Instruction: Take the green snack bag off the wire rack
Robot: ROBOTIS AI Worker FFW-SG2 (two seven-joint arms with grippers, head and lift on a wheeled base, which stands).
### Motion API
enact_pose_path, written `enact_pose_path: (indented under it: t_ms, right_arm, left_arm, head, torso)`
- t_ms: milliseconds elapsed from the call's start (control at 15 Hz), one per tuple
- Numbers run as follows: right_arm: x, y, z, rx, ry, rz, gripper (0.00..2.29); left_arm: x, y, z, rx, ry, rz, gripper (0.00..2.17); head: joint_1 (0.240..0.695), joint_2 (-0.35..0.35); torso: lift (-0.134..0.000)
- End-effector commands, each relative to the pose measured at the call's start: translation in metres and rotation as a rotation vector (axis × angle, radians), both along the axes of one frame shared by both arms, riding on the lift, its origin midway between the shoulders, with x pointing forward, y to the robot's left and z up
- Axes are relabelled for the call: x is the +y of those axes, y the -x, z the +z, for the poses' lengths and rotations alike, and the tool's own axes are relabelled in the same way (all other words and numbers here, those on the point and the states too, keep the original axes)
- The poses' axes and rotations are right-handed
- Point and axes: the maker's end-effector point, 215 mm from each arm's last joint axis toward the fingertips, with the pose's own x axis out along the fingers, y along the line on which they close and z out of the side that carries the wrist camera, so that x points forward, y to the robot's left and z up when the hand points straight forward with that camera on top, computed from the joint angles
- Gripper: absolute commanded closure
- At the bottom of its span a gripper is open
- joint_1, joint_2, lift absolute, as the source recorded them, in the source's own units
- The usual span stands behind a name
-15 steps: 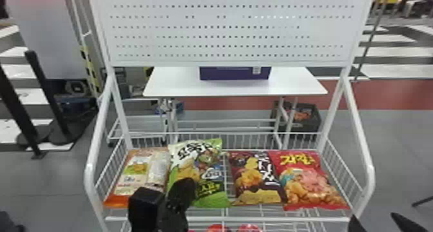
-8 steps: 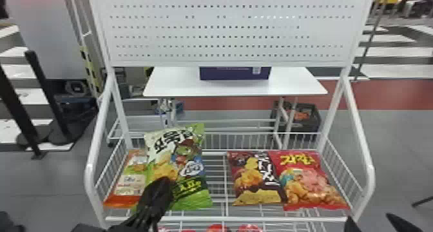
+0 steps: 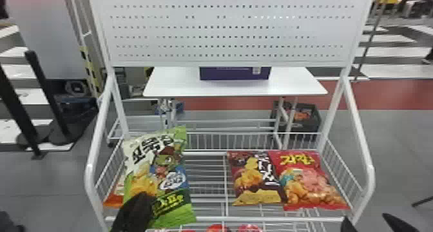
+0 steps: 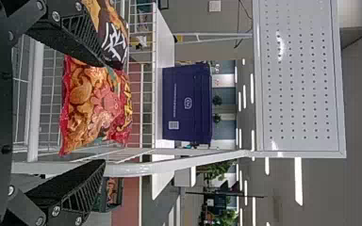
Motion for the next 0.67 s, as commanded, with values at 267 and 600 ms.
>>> enact_pose_path:
  t_ms: [267, 600]
  right_arm:
    - [0.002, -0.002, -0.002, 0.002, 0.001, 0.008, 0.17]
    - [0.001, -0.002, -0.006, 0.008, -0.001, 0.006, 0.17]
  left_arm:
    - [0.012, 0.018, -0.012, 0.011, -0.010, 0.017, 1.79]
    - [0.032, 0.030, -0.007, -0.028, -0.001, 0.046, 1.79]
  head:
    - [0.499, 0.000]
    - [0.499, 0.000]
  torso:
    - [0.000]
    - [0.000]
